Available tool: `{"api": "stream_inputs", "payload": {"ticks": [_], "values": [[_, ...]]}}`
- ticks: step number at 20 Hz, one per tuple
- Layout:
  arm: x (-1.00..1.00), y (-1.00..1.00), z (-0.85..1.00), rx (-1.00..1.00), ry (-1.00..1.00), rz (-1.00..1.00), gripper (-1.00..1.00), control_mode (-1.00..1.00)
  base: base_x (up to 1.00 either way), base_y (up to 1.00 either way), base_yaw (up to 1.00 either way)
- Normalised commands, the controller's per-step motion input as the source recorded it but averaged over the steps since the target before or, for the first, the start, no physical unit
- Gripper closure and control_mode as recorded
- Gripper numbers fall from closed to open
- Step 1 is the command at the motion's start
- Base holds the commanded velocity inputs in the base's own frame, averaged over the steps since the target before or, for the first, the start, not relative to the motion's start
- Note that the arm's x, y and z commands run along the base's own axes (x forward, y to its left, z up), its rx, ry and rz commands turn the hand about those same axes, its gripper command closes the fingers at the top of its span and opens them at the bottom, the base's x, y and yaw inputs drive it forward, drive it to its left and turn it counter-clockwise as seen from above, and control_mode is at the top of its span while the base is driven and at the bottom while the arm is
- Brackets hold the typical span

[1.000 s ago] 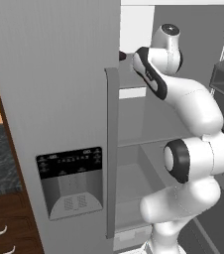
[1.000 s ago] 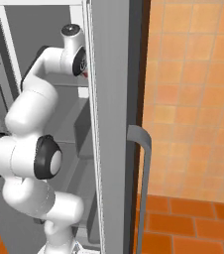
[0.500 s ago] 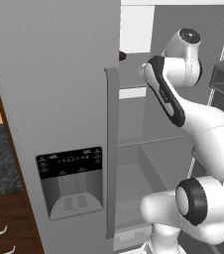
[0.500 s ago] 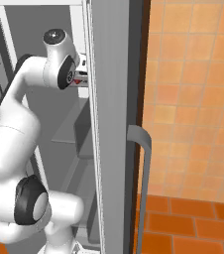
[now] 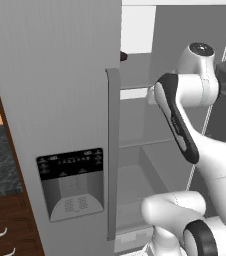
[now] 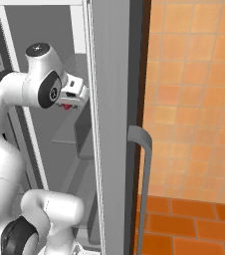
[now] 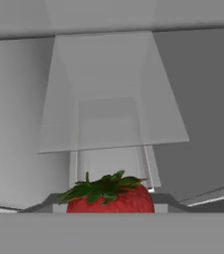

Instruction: Take the strawberry from the fridge and place it on top of the pancake, located on the dining counter.

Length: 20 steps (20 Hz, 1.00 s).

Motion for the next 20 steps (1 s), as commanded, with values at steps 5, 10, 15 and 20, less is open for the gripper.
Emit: {"api": "stream_inputs", "payload": {"ticks": [5, 10, 15, 20], "values": [[-1.0, 0.02, -0.63, 0.0, 0.14, 0.05, 1.0, -1.0, 0.0, 0.0, 0.0], [-0.93, 0.15, -0.49, 0.0, 0.06, 0.02, 1.0, -1.0, 0.0, 0.0, 0.0], [-0.51, 0.22, -0.54, -0.01, 0.13, 0.02, 1.0, -1.0, 0.0, 0.0, 0.0], [0.0, 0.01, -0.01, 0.0, 0.01, 0.0, 1.0, -1.0, 0.0, 0.0, 0.0]]}}
